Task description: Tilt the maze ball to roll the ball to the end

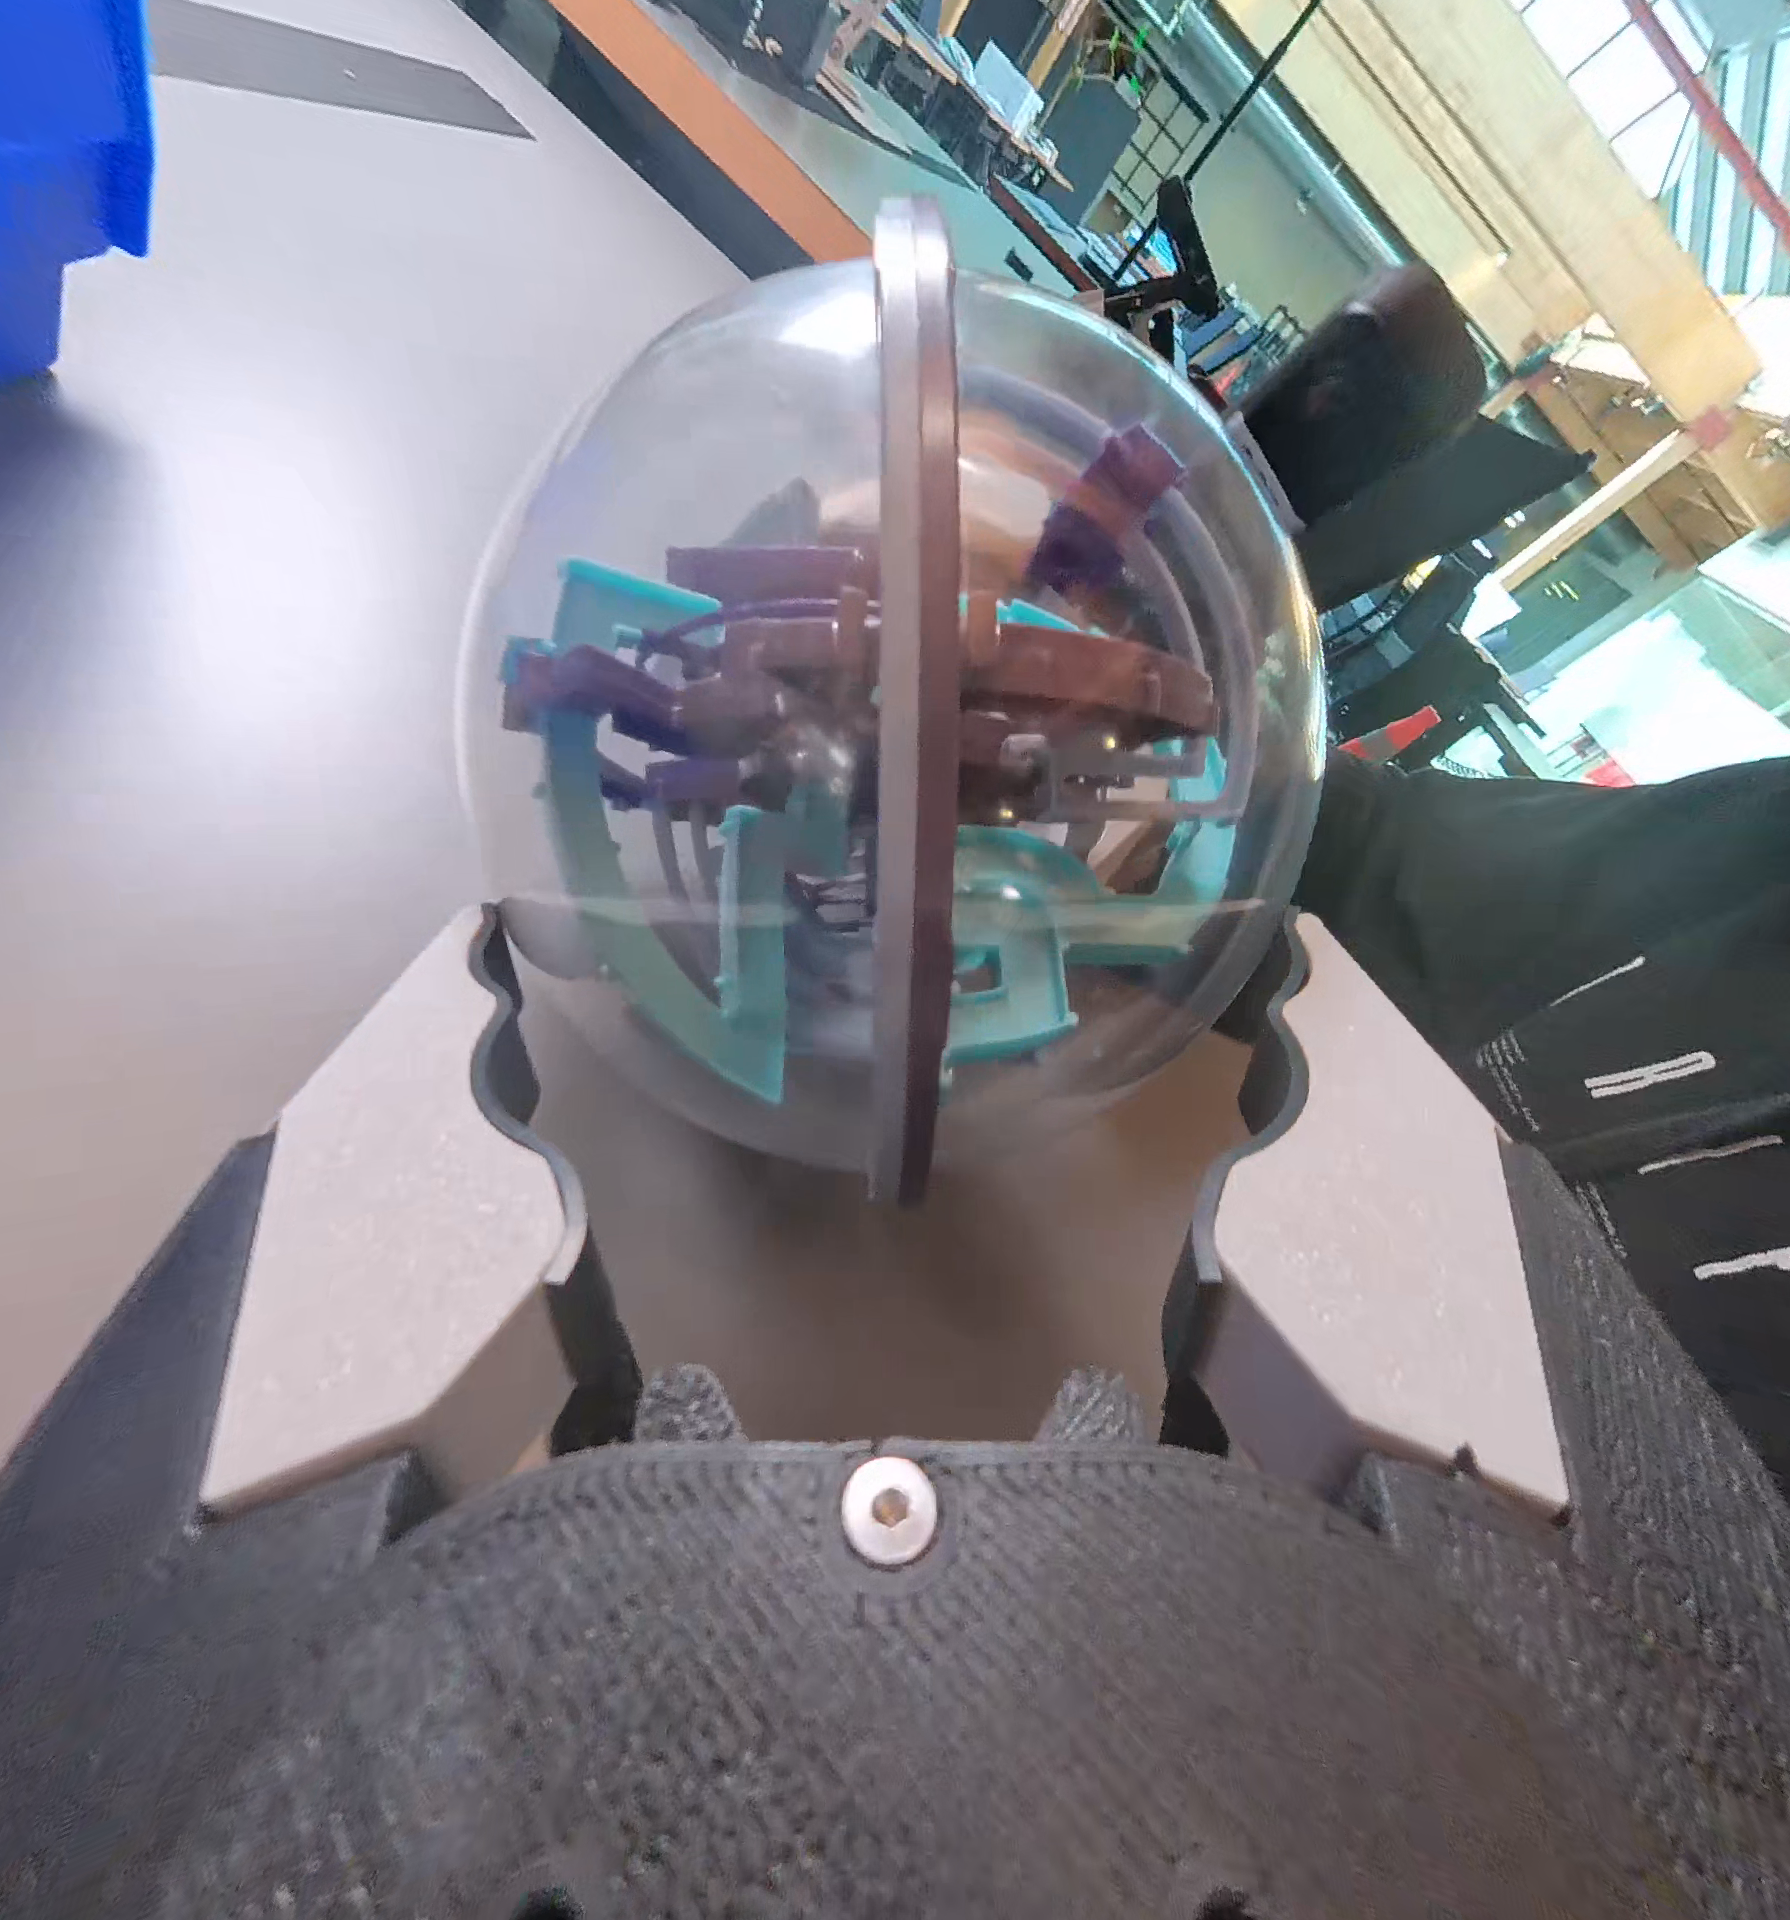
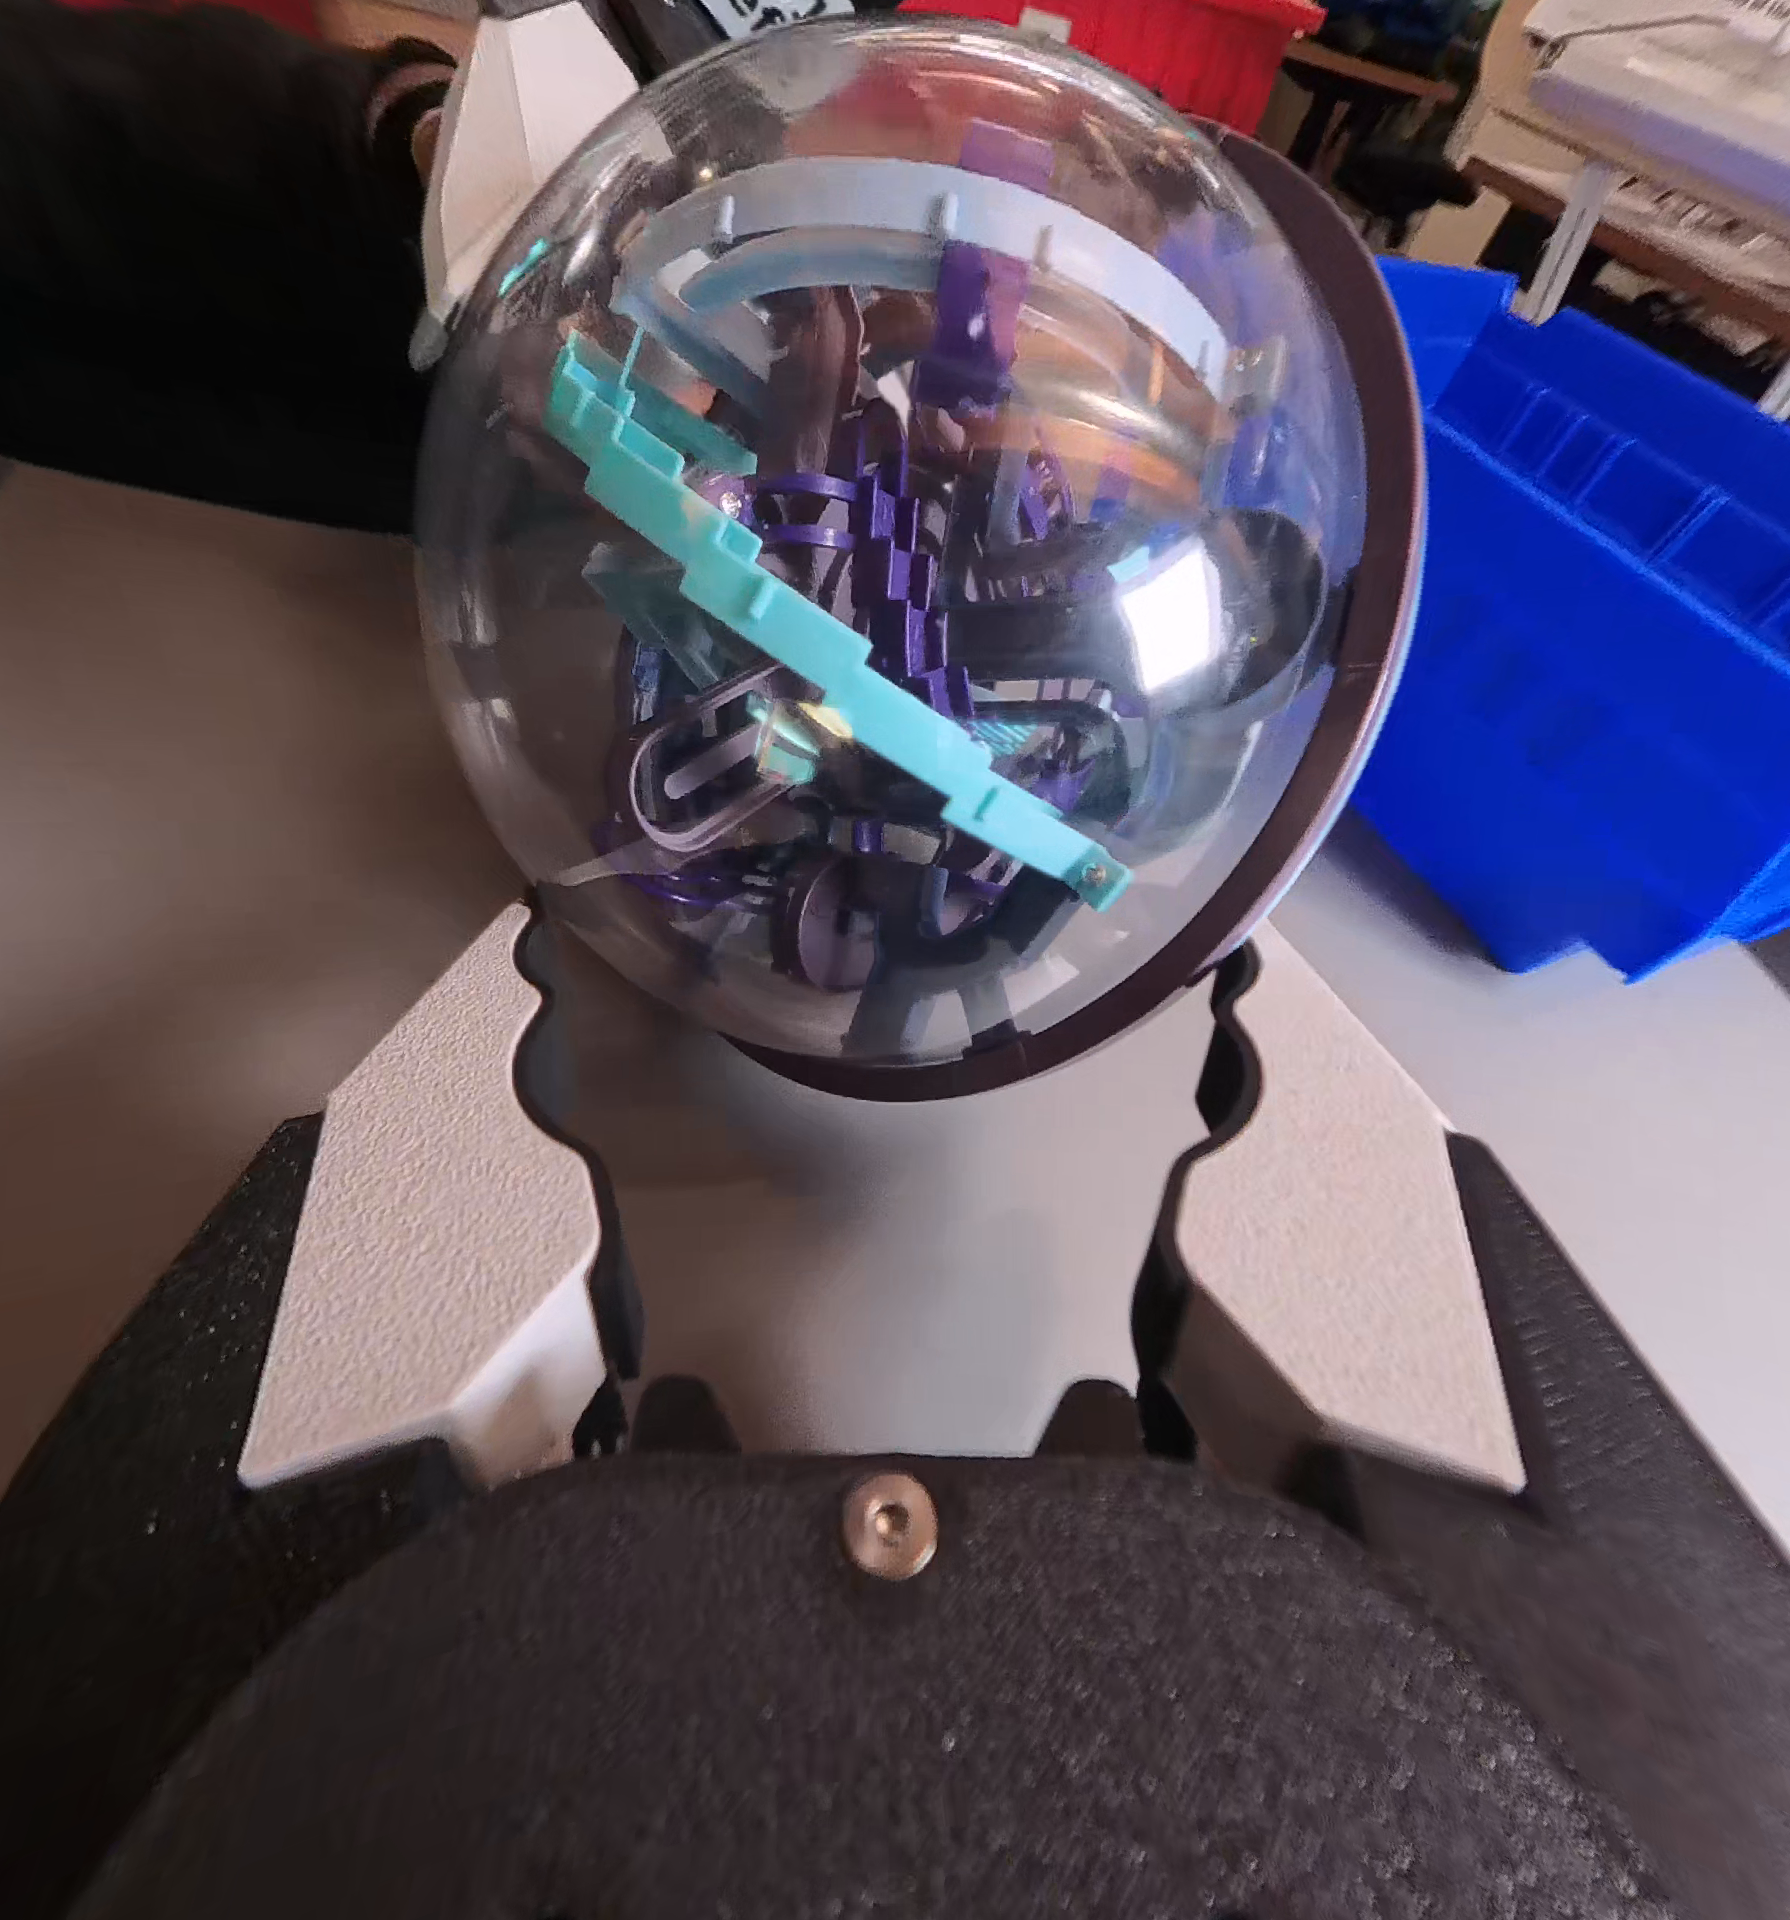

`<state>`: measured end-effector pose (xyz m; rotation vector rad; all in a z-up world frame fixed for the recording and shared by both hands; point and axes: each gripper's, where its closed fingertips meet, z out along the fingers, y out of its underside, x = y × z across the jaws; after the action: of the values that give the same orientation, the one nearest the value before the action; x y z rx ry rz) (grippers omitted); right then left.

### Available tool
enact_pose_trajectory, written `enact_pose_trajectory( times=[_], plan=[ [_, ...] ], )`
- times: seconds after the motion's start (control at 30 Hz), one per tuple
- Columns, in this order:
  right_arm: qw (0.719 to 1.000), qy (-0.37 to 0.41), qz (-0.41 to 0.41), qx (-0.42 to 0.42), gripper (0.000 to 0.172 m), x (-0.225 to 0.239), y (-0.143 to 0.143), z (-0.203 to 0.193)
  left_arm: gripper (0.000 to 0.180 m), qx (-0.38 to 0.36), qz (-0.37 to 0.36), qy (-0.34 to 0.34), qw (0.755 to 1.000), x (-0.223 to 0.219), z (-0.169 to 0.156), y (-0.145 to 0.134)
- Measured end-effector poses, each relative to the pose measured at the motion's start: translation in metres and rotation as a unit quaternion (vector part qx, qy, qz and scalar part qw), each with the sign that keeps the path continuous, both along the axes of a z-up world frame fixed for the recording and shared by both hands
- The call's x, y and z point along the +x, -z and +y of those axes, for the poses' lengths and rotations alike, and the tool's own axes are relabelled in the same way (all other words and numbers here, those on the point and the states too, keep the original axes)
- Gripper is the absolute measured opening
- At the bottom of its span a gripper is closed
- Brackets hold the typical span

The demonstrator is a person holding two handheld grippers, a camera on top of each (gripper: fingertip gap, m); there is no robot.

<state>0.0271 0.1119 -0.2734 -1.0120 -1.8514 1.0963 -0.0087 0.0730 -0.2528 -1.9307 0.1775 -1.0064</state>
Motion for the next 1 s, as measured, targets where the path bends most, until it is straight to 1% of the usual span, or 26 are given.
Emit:
enact_pose_trajectory(
  times=[0.07, 0.13, 0.2, 0.27, 0.37, 0.47, 0.53, 0.6, 0.63, 0.7, 0.8, 0.87, 1.0],
  plan=[
    [0.999, 0.014, 0.015, 0.041, 0.122, -0.003, 0.000, 0.002, 0.140, 0.013, 0.007, -0.009, 1.000, -0.002, 0.003, -0.002],
    [0.996, 0.023, 0.028, 0.086, 0.122, -0.006, 0.000, 0.002, 0.143, 0.032, 0.033, -0.007, 0.999, -0.003, 0.003, -0.002],
    [0.994, 0.026, 0.036, 0.100, 0.122, -0.006, -0.002, 0.001, 0.143, 0.047, 0.047, 0.001, 0.998, -0.003, 0.002, -0.003],
    [0.997, 0.020, 0.038, 0.071, 0.122, -0.005, -0.006, -0.002, 0.143, 0.052, 0.042, 0.008, 0.998, -0.003, 0.002, -0.002],
    [0.999, 0.001, 0.034, -0.022, 0.125, -0.002, -0.015, -0.006, 0.142, 0.056, 0.035, 0.012, 0.998, -0.003, 0.003, -0.003],
    [0.991, -0.014, 0.009, -0.132, 0.133, 0.001, -0.020, -0.004, 0.141, 0.060, 0.029, 0.012, 0.998, -0.004, 0.007, -0.004],
    [0.986, -0.011, -0.006, -0.167, 0.134, 0.000, -0.018, 0.002, 0.140, 0.063, 0.025, 0.013, 0.998, -0.004, 0.008, -0.005],
    [0.980, -0.019, -0.041, -0.191, 0.132, -0.001, -0.010, 0.001, 0.140, 0.067, 0.020, 0.012, 0.997, -0.004, 0.011, -0.006],
    [0.977, -0.027, -0.065, -0.200, 0.127, -0.002, -0.005, -0.003, 0.140, 0.067, 0.016, 0.010, 0.998, -0.003, 0.013, -0.006],
    [0.975, -0.021, -0.085, -0.203, 0.133, -0.004, 0.001, -0.003, 0.140, 0.069, 0.005, 0.002, 0.998, -0.005, 0.018, -0.009],
    [0.972, -0.017, -0.093, -0.217, 0.133, -0.006, 0.002, -0.001, 0.140, 0.072, 0.007, -0.006, 0.997, -0.007, 0.024, -0.014],
    [0.971, -0.012, -0.071, -0.226, 0.133, -0.009, -0.009, 0.001, 0.139, 0.091, 0.004, -0.016, 0.996, -0.009, 0.028, -0.028],
    [0.975, -0.010, -0.003, -0.223, 0.133, -0.014, -0.054, 0.005, 0.139, 0.145, 0.009, -0.029, 0.989, -0.012, 0.031, -0.075]
  ],
)
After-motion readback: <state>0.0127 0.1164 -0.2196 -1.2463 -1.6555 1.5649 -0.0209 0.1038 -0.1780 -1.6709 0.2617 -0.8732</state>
